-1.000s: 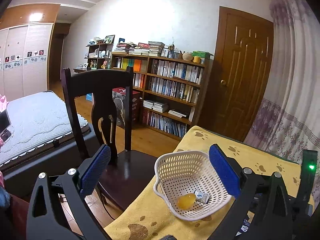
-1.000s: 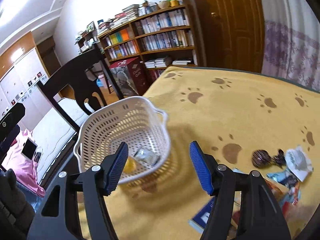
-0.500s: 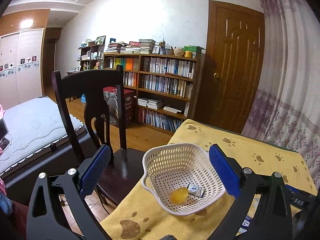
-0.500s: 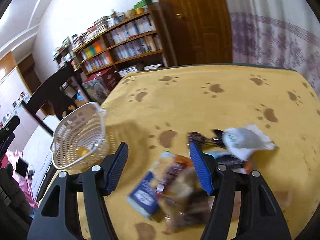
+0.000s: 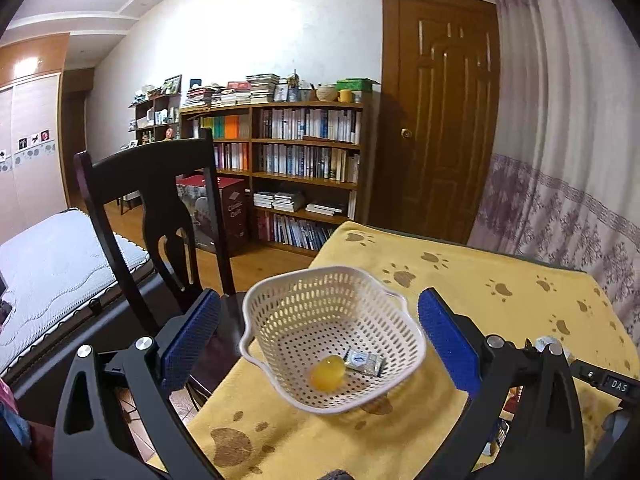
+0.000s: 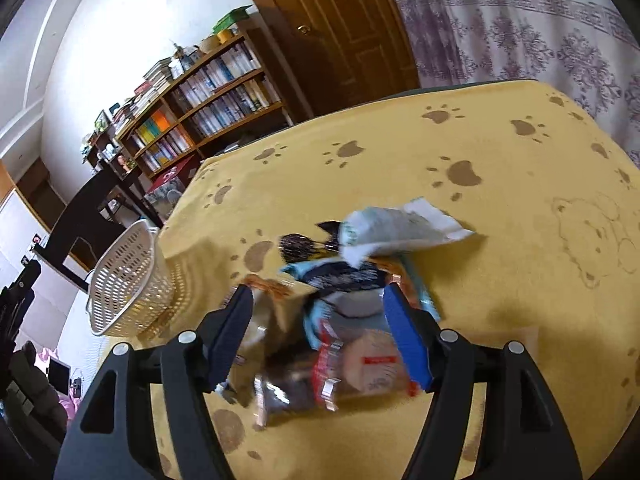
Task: Organize snacks
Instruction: 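Move the right tool to the clear bar packet and grasp it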
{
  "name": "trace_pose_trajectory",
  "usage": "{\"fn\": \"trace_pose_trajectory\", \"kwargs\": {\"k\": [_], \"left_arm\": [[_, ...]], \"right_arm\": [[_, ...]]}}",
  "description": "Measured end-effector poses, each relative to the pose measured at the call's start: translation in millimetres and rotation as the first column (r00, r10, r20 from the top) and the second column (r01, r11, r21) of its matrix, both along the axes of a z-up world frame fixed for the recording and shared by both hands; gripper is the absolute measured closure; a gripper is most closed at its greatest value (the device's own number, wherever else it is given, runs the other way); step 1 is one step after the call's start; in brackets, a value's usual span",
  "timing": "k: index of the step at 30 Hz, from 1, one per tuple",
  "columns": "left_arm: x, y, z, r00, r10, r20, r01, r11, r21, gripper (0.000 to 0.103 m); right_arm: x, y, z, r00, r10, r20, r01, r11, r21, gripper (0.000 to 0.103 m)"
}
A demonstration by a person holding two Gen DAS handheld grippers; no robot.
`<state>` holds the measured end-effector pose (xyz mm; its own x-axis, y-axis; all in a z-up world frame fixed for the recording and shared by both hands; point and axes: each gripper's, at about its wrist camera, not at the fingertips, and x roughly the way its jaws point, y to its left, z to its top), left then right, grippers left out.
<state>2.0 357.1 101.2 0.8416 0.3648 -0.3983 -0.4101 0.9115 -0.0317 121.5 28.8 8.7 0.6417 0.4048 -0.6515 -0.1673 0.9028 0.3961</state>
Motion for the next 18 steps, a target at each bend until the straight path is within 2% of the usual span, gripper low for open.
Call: {"fn": "trace_pose_trajectory", "kwargs": {"k": [5, 10, 18], "left_arm": [[3.8, -8.9, -3.9, 1.000, -0.025, -0.015, 0.025, 1.000, 0.006, 0.003], [9.6, -23.1, -10.1, 0.998, -0.058, -0.039, 0.059, 0.998, 0.020, 0.003], [15.7, -44.2, -17.5, 0.991, -0.111, -0.073, 0.115, 0.992, 0.059, 0.003]], "right_arm": [[-5.5, -36.9, -8.4, 0.998, -0.059, -0.010, 0.059, 0.998, -0.008, 0.035], [-2.7, -89.7, -24.2, 0.984, -0.168, -0.064, 0.171, 0.984, 0.053, 0.035], [7.7, -106.4, -44.7, 0.973, -0.201, -0.112, 0.206, 0.978, 0.041, 0.035]]}}
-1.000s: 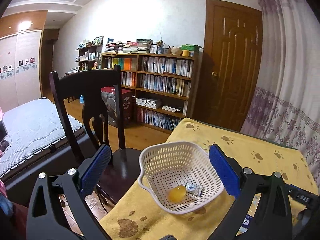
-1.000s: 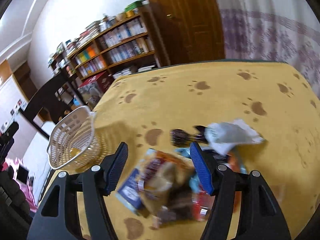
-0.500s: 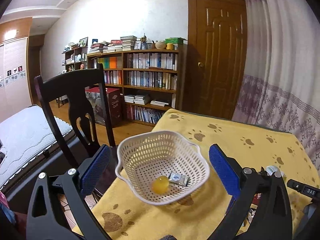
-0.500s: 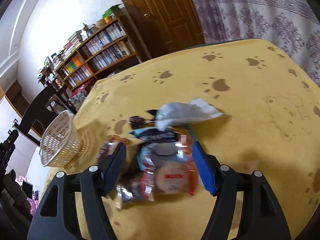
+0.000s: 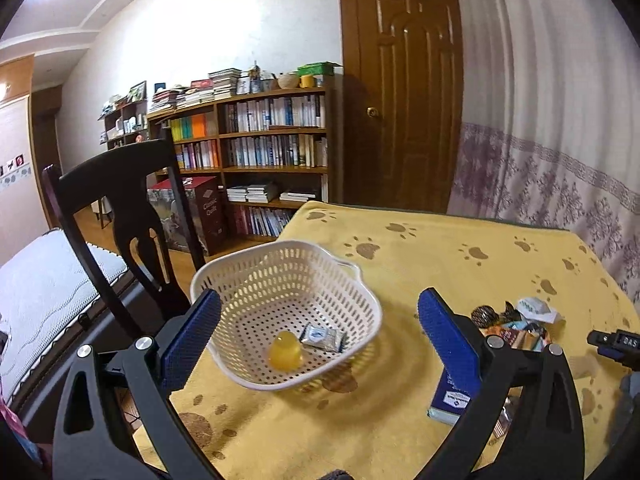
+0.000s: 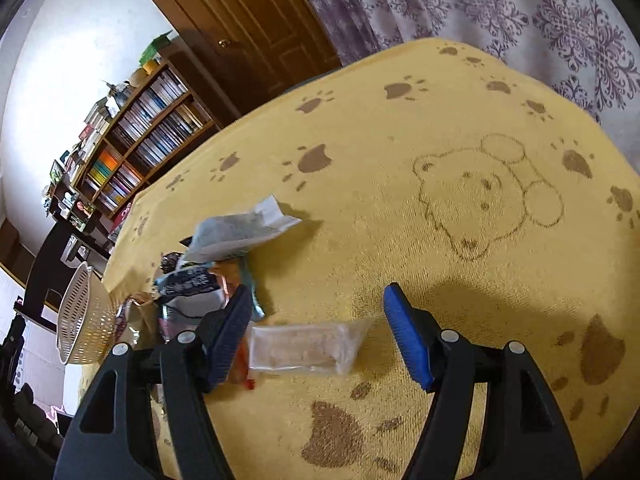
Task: Organize snacks
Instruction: 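Move the right tool to the clear bar packet and grasp it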
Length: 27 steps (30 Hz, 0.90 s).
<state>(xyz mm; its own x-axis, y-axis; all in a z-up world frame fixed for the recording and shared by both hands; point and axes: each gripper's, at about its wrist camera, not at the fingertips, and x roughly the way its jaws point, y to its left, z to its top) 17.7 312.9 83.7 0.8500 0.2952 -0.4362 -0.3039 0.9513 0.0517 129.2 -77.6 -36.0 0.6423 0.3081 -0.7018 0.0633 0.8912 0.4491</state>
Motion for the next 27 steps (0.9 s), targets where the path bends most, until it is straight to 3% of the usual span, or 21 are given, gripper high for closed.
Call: {"fn": "trace_pose_trajectory", "kwargs": {"k": [5, 8, 11, 16, 21, 24, 26, 27], "left_arm": [[0.5, -5.7, -4.8, 1.000, -0.019, -0.010, 0.019, 1.000, 0.010, 0.003], [0.4, -7.0, -5.6, 1.000, -0.027, -0.014, 0.027, 1.000, 0.004, 0.003], [0.3, -8.6, -6.2, 0.999, -0.031, -0.016, 0.031, 1.000, 0.006, 0.003], [1.8, -10.2, -9.1, 0.999, -0.039, -0.026, 0.039, 0.999, 0.006, 0.003], [4.1, -14.9, -12.4, 0.998, -0.048, -0.037, 0.049, 0.999, 0.014, 0.003], [7.0, -17.8, -16.7, 0.997, -0.051, -0.050, 0.052, 0.998, 0.020, 0.003], [8.8, -19.6, -20.2, 0.997, -0.052, -0.060, 0.054, 0.998, 0.024, 0.003], [10.4, -20.9, -22.5, 0.996, -0.054, -0.067, 0.056, 0.998, 0.024, 0.003]], "right_arm": [[0.2, 5.0, -10.7, 1.000, -0.002, -0.027, 0.002, 1.000, -0.008, 0.034], [-1.0, 13.4, -11.3, 1.000, -0.004, -0.022, 0.004, 0.999, -0.033, 0.028], [-2.2, 23.3, -11.1, 0.999, 0.025, -0.024, -0.026, 0.998, -0.060, 0.014], [-3.9, 43.1, -12.5, 0.998, 0.054, -0.031, -0.058, 0.983, -0.173, 0.010], [-4.9, 61.0, -15.3, 0.995, 0.086, -0.049, -0.097, 0.942, -0.322, 0.009], [-7.2, 63.0, -16.1, 0.995, 0.088, -0.046, -0.099, 0.931, -0.350, 0.010], [-10.0, 61.5, -15.4, 0.996, 0.082, -0.039, -0.091, 0.931, -0.354, 0.013], [-11.2, 60.9, -14.9, 0.997, 0.074, -0.035, -0.082, 0.928, -0.363, 0.021]]}}
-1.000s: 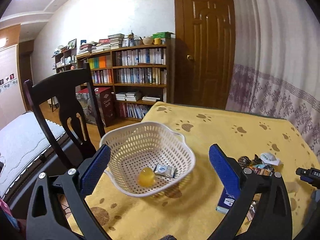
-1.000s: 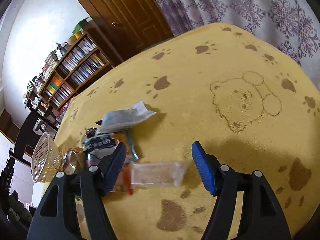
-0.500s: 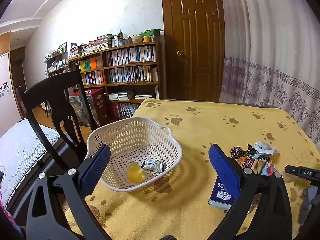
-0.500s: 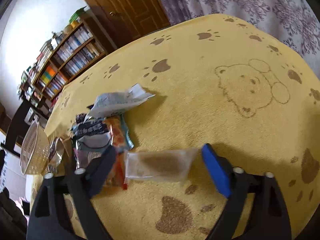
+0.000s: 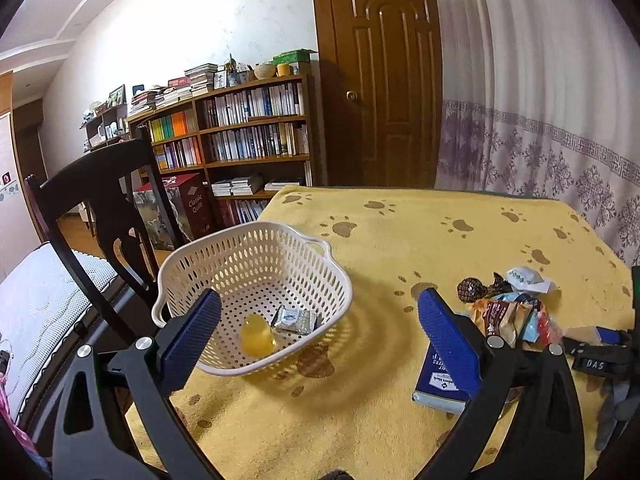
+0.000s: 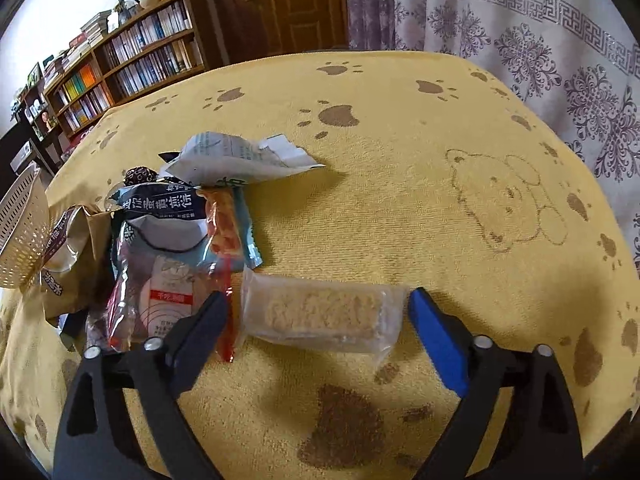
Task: Organize snacks
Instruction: 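Move the right tool to the clear bar packet and grasp it, then grasp the brown-and-cream chip bag with the left tool while the right tool holds the bar packet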
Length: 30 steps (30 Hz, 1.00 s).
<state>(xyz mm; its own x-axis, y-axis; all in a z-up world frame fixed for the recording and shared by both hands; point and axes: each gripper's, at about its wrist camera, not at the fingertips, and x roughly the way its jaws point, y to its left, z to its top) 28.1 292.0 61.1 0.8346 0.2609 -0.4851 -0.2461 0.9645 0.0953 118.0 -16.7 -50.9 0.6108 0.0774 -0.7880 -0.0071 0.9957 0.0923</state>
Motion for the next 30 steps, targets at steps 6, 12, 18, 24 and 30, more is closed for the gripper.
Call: {"fn": "trace_pose_trajectory", "kwargs": {"k": [6, 12, 18, 24, 30], "left_arm": [[7.6, -13.4, -15.6, 0.998, -0.038, -0.047, 0.039, 0.999, 0.020, 0.003], [20.1, -36.5, -31.3, 0.983, -0.143, -0.111, 0.143, 0.990, -0.015, 0.003], [40.4, -62.1, -51.5, 0.945, -0.276, -0.176, 0.260, 0.960, -0.108, 0.003], [65.1, -81.7, -69.5, 0.910, -0.343, -0.230, 0.314, 0.937, -0.157, 0.003], [82.9, -100.8, -76.9, 0.887, -0.378, -0.264, 0.355, 0.926, -0.131, 0.003]], "right_arm": [[-8.7, -15.3, 1.8, 1.000, -0.014, 0.022, 0.014, 1.000, 0.012, 0.029], [-11.8, -34.4, 2.0, 0.998, -0.057, 0.041, 0.055, 0.997, 0.053, 0.030], [-9.1, -38.5, 0.4, 0.997, -0.066, 0.049, 0.062, 0.995, 0.079, 0.029], [-9.6, -38.8, -0.3, 0.996, -0.071, 0.054, 0.065, 0.993, 0.097, 0.028], [-10.1, -38.4, -0.2, 0.996, -0.073, 0.057, 0.067, 0.993, 0.095, 0.028]]}}
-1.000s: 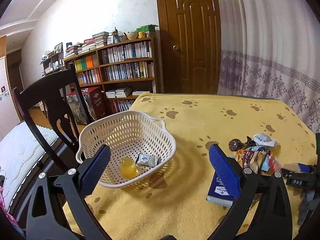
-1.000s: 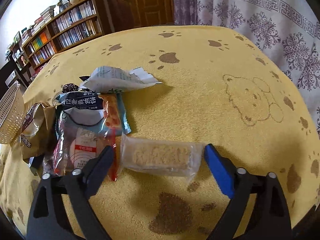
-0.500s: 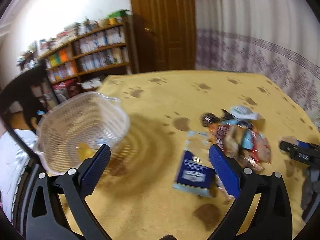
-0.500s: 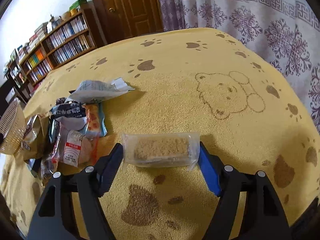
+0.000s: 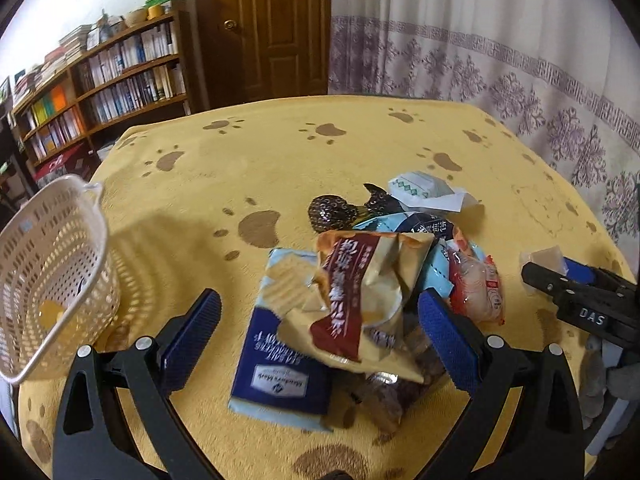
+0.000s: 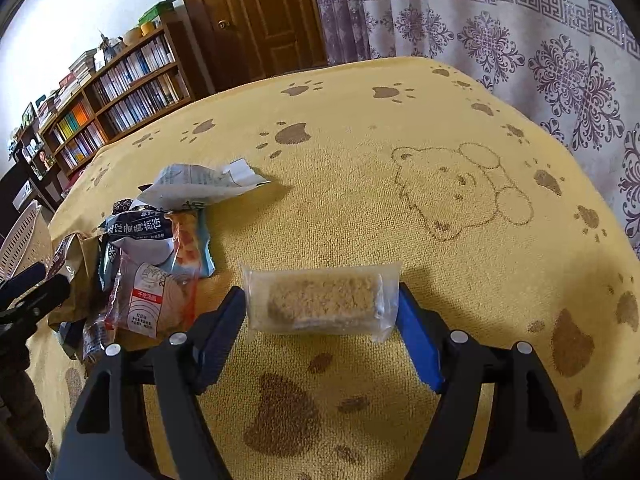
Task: Organize snacks
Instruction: 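Grasp the brown-and-cream chip bag with the left tool while the right tool holds the bar packet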
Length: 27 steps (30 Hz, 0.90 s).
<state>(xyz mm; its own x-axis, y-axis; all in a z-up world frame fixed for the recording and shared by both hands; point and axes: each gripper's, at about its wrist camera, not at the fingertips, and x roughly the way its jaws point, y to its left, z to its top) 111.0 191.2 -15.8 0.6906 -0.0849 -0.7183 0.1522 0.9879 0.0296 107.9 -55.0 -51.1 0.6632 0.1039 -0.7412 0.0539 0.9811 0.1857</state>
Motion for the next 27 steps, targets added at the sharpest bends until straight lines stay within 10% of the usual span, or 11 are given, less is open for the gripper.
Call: {"fn": "trace_pose_trajectory", "kwargs": {"k": [11, 17, 27], "left_arm": [[15.4, -12.5, -16.6, 1.000, -0.017, -0.026, 0.018, 0.999, 0.041, 0.003], [13.6, -4.0, -18.1, 1.000, 0.001, -0.028, -0.001, 1.000, 0.004, 0.036], [-5.1, 13.7, 1.7, 0.999, 0.047, 0.009, -0.046, 0.998, -0.052, 0.046]], "right_arm": [[-0.1, -1.3, 0.3, 1.000, -0.001, 0.001, 0.001, 1.000, 0.003, 0.028], [-0.1, -1.4, 0.3, 1.000, -0.001, 0.001, 0.001, 1.000, 0.003, 0.028], [-0.2, -1.2, 0.2, 1.000, 0.000, 0.002, 0.000, 1.000, 0.003, 0.028]]}}
